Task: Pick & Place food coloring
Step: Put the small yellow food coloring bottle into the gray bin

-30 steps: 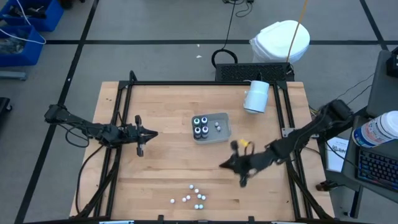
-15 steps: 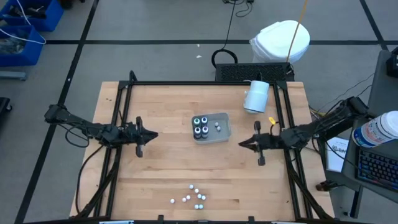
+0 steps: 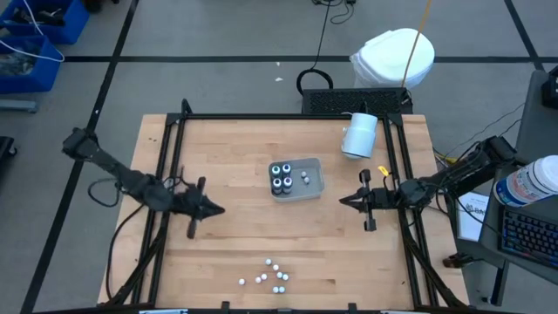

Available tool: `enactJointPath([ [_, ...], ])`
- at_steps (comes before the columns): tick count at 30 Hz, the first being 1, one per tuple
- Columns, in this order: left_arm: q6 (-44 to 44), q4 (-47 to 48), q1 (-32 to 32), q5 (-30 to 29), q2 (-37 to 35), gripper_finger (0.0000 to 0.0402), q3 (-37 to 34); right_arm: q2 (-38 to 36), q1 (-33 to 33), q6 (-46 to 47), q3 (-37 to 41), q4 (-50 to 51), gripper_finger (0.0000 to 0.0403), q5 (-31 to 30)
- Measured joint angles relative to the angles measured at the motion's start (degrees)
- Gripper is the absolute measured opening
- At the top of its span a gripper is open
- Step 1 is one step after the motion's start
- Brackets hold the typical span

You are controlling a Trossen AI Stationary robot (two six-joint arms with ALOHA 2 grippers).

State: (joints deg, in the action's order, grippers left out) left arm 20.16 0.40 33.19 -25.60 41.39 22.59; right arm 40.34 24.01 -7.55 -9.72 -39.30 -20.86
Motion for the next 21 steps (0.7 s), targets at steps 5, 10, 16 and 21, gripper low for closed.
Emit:
enactJointPath([
  [5,7.75,16.00,5.78,-3.20,18.29,0.0004,16.47,-0.16,0.00,-3.04,0.00,0.06,0.0000,-0.02],
  [10,16.07,32.43,9.19,-3.53,35.63,0.0007,35.29,-1.12,0.04,-3.69,0.00,0.15,0.0000,0.07],
  [16,25.86,51.11,10.20,2.46,51.82,0.0011,56.91,-3.02,0.09,-2.67,0.00,0.06,0.0000,0.13],
  [21,28.82,54.24,11.18,7.87,61.98,0.0048,67.69,-3.44,0.09,-0.30,0.00,0.35,0.0000,0.15],
])
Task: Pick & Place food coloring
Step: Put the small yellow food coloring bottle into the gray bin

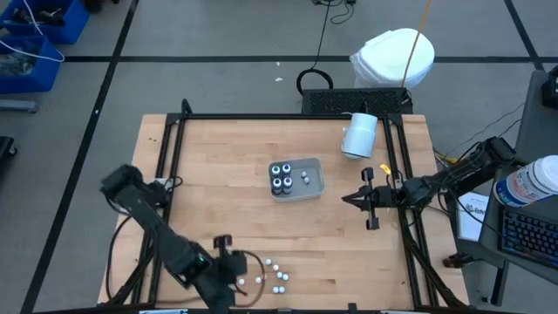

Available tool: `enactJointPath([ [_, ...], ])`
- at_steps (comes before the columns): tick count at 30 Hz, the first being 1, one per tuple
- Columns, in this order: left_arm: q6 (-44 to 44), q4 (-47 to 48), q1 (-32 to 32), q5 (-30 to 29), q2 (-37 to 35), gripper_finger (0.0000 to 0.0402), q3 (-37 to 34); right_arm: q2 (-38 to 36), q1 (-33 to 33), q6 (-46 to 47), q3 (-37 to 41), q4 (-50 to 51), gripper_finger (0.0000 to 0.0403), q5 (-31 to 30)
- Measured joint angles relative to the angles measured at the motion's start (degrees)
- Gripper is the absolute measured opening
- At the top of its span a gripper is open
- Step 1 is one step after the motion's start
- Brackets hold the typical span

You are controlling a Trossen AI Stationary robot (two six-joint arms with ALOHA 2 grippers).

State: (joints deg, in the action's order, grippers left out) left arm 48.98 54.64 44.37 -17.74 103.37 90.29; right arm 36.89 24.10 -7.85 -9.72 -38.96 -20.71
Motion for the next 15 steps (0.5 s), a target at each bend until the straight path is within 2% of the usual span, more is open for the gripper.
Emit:
enactJointPath([
  [4,-1.66,0.20,0.74,6.57,5.53,0.0099,3.85,0.01,0.00,1.17,0.00,0.49,0.0000,0.02],
  [11,-3.90,-0.38,0.94,7.55,10.37,0.0205,4.78,0.05,0.00,1.76,0.00,1.13,0.0000,0.02],
  [15,-6.25,-1.39,0.08,9.78,11.81,0.0244,4.78,0.04,0.00,1.71,0.00,1.82,0.0000,0.02],
])
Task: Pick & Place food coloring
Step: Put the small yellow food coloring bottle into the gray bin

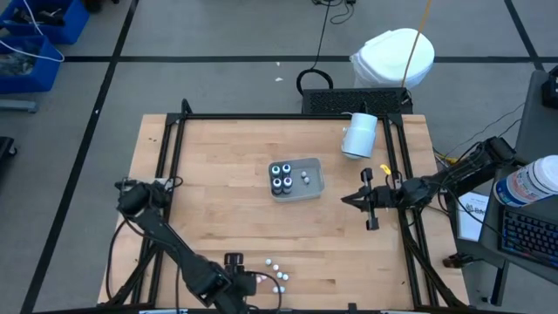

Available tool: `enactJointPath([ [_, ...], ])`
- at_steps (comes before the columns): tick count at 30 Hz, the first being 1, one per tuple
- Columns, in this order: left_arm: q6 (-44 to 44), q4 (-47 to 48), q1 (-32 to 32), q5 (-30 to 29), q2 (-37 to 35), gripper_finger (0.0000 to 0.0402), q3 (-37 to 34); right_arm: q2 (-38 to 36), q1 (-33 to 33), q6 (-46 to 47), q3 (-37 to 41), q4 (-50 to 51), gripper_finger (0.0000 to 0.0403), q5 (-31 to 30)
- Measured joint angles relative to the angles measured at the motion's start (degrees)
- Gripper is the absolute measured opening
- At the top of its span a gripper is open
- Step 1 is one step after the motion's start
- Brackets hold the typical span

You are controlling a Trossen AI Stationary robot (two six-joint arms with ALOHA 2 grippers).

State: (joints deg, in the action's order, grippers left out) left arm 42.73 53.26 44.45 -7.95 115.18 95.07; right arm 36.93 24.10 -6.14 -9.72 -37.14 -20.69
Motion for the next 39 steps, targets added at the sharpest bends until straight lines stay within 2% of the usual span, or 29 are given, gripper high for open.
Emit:
enactJointPath([
  [6,-3.36,0.03,-1.11,0.86,1.83,0.0258,0.00,-0.02,0.00,-0.10,0.00,0.29,0.0000,0.00],
  [15,-3.92,-0.24,-1.48,1.93,1.98,0.0238,-0.31,-0.02,0.00,-0.48,0.00,0.32,0.0000,0.01],
  [28,-2.93,-2.70,-1.25,2.50,1.98,0.0204,-6.61,-0.02,0.00,-0.55,0.00,0.30,0.0000,0.00],
  [39,-2.32,-4.13,-1.31,2.52,1.98,0.0197,-7.82,-0.02,0.00,-0.55,0.00,0.32,0.0000,0.00],
])
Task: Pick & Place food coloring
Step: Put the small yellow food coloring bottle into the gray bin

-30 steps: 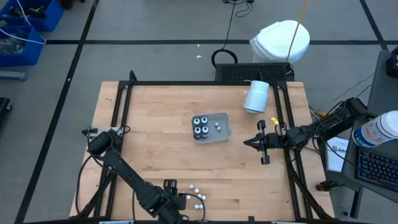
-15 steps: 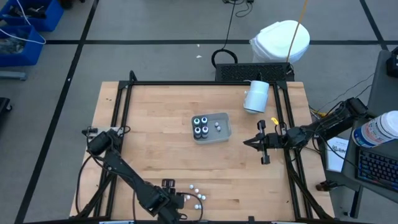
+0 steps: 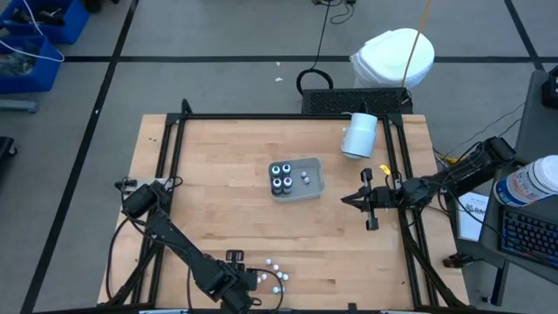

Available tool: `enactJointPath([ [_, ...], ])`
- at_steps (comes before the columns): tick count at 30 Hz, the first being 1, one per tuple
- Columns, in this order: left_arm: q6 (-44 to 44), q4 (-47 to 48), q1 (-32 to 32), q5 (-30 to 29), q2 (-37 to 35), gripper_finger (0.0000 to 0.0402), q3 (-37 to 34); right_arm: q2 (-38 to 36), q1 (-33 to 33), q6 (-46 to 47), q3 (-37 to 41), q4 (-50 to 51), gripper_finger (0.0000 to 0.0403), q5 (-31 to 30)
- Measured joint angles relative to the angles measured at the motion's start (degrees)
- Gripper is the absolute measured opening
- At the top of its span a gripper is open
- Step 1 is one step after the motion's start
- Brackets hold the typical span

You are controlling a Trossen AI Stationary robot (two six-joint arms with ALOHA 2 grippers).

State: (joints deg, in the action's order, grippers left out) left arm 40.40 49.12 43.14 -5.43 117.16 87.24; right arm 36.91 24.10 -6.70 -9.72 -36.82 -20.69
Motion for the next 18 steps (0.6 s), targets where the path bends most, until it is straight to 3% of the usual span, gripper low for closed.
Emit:
enactJointPath([
  [18,-1.05,-0.10,-0.91,-2.50,0.00,0.0198,0.00,0.00,0.00,-0.21,-0.02,-0.02,0.0000,0.00],
])
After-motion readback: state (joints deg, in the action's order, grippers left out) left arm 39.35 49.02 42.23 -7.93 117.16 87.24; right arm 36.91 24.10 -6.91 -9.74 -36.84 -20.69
